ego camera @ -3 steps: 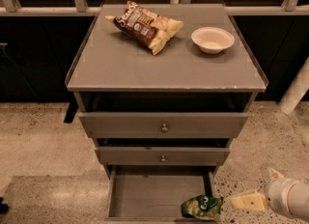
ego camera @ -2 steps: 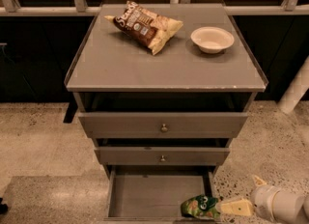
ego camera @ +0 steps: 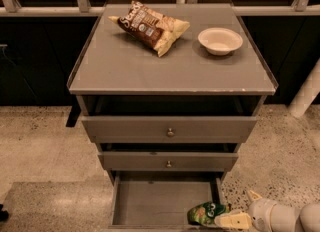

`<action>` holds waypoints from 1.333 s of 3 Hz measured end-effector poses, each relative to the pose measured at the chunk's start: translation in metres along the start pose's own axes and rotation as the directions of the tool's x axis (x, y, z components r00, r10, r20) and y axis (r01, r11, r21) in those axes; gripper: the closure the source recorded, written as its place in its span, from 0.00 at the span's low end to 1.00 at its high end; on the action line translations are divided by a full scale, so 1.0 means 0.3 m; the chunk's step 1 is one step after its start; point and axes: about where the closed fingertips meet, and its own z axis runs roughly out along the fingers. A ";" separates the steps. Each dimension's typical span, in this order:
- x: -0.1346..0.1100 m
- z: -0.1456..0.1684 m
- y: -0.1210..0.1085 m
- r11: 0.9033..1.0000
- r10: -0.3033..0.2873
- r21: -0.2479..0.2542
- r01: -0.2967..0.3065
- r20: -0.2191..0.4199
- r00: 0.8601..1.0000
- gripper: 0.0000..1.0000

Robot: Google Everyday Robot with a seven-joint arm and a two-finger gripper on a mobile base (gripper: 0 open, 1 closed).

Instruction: Pick green rice chip bag from bottom drawer and place on counter

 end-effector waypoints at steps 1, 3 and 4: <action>0.008 -0.007 0.010 1.000 0.002 0.027 -0.002 0.012 1.000 0.00; 0.195 0.069 -0.159 0.991 0.120 0.059 -0.120 0.014 0.993 0.00; 0.300 0.143 -0.213 0.976 0.213 0.032 -0.214 0.032 0.977 0.00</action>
Offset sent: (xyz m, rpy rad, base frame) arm -0.0076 -0.0504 -0.0944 0.0107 0.0747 -0.1416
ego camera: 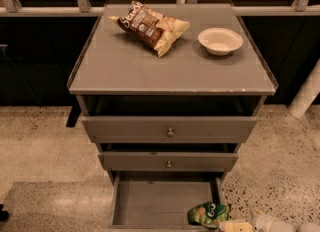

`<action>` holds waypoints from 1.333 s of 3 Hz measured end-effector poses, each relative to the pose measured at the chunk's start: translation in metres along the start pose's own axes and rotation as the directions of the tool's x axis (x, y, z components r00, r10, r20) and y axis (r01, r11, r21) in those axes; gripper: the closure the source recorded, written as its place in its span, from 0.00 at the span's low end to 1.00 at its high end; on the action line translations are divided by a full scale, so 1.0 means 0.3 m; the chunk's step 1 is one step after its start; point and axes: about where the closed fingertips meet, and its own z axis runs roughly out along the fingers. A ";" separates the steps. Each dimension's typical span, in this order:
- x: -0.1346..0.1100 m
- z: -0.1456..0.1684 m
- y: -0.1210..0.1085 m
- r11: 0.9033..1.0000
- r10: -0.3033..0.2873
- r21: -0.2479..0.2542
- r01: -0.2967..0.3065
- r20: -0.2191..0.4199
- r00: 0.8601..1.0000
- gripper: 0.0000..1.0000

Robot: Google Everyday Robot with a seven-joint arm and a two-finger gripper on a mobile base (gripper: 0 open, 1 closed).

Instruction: Pick green rice chip bag from bottom drawer and place on counter

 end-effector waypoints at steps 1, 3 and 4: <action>0.000 0.000 0.000 1.000 0.000 0.000 0.000 0.000 1.000 0.00; 0.096 0.157 0.007 0.996 0.071 -0.055 -0.072 -0.031 0.997 0.00; 0.131 0.231 0.004 0.992 0.103 -0.072 -0.106 -0.050 0.993 0.00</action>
Offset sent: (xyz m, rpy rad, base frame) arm -0.0007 0.0239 -0.0447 0.0616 0.0346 -0.0185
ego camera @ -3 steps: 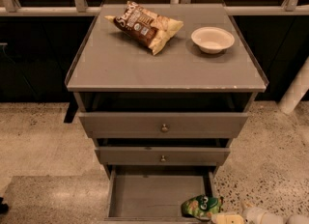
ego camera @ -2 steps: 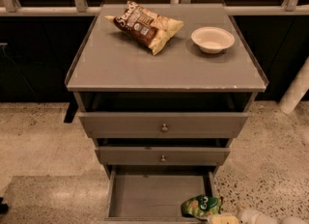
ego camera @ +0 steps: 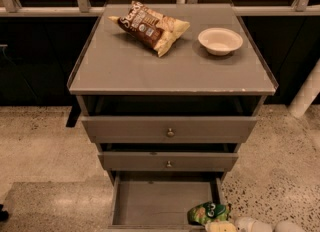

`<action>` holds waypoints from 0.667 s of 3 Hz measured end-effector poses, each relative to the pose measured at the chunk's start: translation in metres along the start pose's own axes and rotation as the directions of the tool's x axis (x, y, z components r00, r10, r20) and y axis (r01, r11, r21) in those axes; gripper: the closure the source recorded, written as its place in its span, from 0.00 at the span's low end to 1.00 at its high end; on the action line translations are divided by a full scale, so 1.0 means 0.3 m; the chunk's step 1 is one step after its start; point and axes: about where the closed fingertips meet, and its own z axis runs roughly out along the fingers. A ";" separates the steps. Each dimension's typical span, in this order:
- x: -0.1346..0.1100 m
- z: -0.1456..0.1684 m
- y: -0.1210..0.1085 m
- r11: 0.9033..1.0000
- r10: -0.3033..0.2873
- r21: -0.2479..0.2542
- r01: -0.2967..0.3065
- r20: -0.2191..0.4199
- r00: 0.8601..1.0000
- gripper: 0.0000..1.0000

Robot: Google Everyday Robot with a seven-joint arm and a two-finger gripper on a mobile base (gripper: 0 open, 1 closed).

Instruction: Pick green rice chip bag from bottom drawer and place on counter

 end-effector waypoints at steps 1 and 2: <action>0.018 0.077 -0.009 1.000 0.021 -0.015 -0.021 -0.016 1.000 0.00; 0.033 0.144 -0.015 0.999 0.036 -0.017 -0.037 -0.038 0.999 0.00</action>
Offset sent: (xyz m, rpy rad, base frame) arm 0.0223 0.0324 -0.0538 0.0170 0.0819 0.0055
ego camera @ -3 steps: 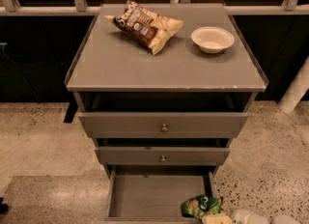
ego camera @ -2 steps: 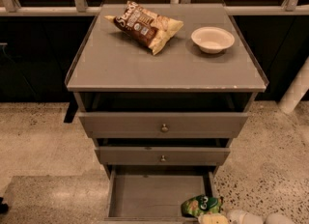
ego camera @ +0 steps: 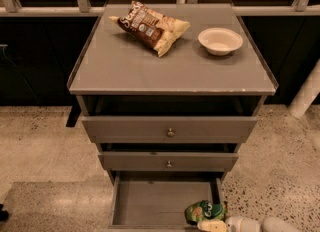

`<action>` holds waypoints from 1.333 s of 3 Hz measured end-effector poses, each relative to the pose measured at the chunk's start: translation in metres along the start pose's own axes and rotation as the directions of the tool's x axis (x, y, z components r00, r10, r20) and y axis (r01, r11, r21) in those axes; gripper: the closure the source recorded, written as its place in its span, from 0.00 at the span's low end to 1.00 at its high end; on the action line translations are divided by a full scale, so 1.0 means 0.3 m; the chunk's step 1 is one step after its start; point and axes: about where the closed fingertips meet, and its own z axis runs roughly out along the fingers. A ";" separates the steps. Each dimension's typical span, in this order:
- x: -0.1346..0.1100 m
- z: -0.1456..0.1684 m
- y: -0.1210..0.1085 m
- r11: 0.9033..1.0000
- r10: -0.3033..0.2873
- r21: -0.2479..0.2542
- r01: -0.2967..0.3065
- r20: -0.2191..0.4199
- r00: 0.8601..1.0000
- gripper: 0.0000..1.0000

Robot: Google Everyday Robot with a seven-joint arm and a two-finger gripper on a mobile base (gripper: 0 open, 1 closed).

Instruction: Pick green rice chip bag from bottom drawer and place on counter

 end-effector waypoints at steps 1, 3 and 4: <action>0.024 0.063 -0.019 1.000 0.011 0.017 -0.011 -0.037 0.999 0.00; 0.024 0.066 -0.018 1.000 0.010 0.016 -0.009 -0.038 0.999 0.22; 0.024 0.066 -0.018 1.000 0.010 0.016 -0.009 -0.038 0.999 0.45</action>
Offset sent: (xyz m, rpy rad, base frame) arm 0.0030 0.0065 -0.0162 -0.0169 0.0308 0.0039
